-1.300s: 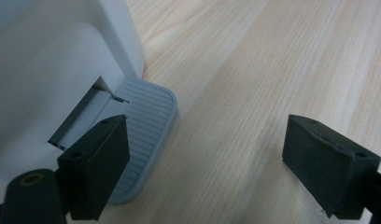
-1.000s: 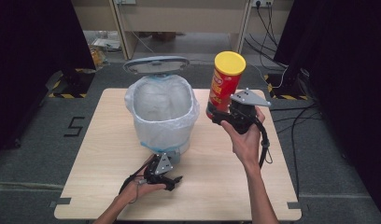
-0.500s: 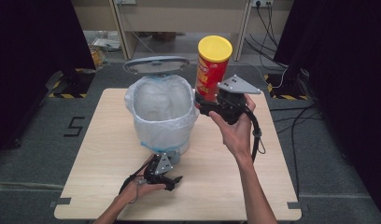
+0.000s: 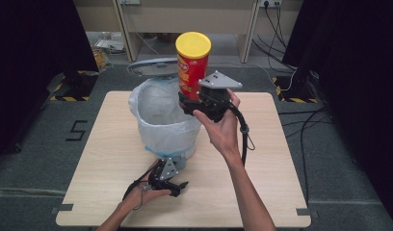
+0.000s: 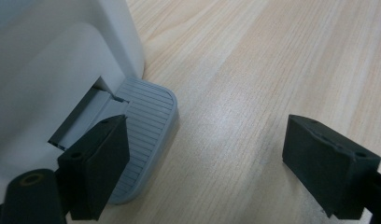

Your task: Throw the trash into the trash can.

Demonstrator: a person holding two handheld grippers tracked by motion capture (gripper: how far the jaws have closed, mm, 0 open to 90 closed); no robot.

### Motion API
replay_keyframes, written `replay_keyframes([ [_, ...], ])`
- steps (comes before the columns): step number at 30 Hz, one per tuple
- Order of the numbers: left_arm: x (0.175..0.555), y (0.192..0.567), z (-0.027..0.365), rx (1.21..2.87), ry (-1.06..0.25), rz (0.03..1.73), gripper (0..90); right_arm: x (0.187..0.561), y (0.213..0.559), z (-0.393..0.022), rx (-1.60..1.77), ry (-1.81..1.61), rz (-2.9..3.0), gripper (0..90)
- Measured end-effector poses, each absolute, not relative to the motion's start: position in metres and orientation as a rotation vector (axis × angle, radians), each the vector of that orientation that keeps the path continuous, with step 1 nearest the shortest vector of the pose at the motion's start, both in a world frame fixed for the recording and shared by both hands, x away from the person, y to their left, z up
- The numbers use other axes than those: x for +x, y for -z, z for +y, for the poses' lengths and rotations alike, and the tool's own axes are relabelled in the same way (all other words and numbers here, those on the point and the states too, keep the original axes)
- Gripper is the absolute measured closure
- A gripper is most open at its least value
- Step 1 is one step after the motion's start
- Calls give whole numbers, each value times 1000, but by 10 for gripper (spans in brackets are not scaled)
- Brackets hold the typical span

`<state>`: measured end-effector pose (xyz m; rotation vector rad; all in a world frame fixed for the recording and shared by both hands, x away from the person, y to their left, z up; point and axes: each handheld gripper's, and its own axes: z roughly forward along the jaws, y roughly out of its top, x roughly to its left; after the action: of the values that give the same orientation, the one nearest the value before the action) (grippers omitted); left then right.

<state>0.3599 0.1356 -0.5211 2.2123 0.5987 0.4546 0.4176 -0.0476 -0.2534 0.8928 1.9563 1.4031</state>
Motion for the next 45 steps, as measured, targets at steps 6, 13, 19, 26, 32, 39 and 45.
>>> replay_keyframes([
  [6,360,521,136,2212,-457,601,140,421,259,-34,882,-1403,1988,243],
  [13,360,521,136,2215,-460,595,140,426,263,-22,874,-1398,2020,243],
  [19,360,521,136,2215,-460,595,140,432,268,-16,869,-1389,2046,242],
  [26,360,521,136,2215,-461,595,140,437,274,-9,867,-1360,2079,241],
  [32,360,521,136,2214,-463,596,140,438,276,-8,871,-1352,2104,238],
  [39,360,521,136,2214,-461,595,140,439,278,-10,885,-1376,2111,204],
  [45,360,521,136,2214,-458,595,140,440,273,-18,898,-1425,2079,141],
])
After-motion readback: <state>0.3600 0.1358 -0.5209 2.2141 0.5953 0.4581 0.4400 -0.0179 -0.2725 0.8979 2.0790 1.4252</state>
